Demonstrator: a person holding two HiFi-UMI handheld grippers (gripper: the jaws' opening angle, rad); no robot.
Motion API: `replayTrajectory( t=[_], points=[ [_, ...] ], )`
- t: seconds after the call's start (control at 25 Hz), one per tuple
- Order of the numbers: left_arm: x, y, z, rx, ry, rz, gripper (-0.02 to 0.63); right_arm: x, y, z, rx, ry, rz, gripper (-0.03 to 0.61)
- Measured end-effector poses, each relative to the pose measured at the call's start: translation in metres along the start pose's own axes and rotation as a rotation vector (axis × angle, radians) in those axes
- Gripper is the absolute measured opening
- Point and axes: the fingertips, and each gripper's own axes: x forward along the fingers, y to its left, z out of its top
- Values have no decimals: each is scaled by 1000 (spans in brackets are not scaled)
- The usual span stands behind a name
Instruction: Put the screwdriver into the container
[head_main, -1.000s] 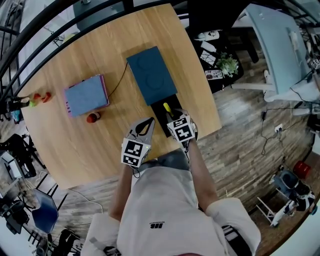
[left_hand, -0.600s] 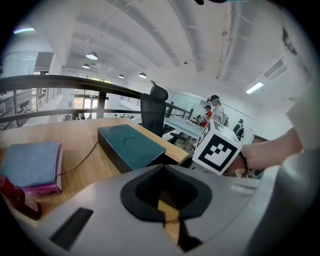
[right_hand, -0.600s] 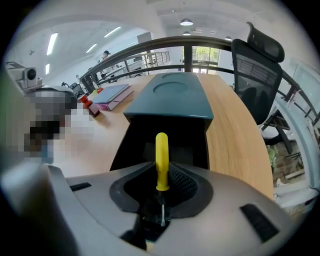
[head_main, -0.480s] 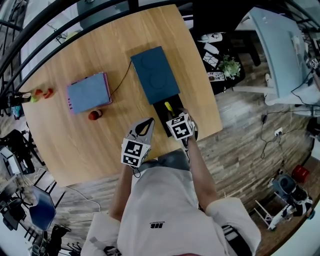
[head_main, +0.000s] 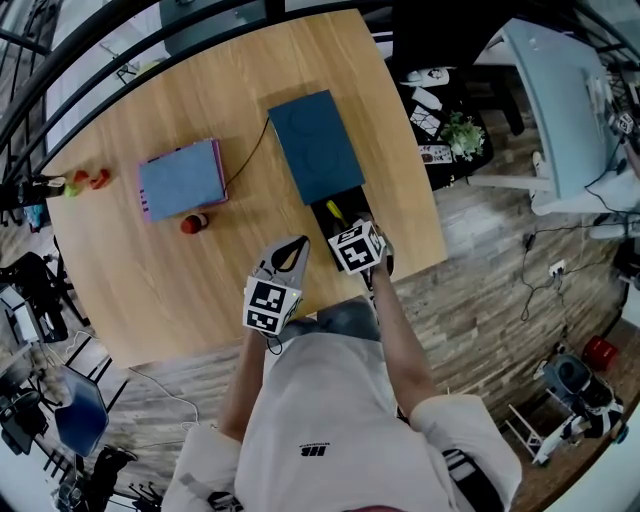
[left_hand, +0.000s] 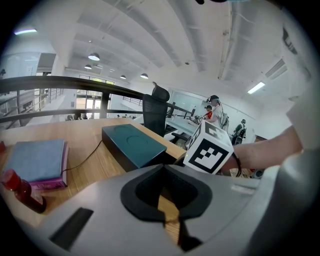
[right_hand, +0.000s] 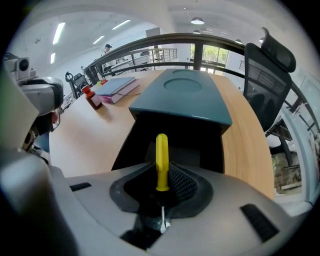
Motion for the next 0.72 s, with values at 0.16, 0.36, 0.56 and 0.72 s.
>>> replayTrajectory(
  t=[0.16, 0.36, 0.56, 0.72],
  points=[
    [-5, 3, 0, -4, -6, 10, 6, 4, 0, -1, 3, 1, -3, 74],
    [-11, 7, -3, -8, -10, 21, 6, 6, 1, -1, 8, -12, -3, 75],
    [-15, 8, -1, -5, -13, 23, 6, 5, 2, 0, 6, -26, -12, 77],
    [-18, 6, 0, 3, -15, 23, 6, -2, 3, 1, 3, -38, -16, 118]
  ],
)
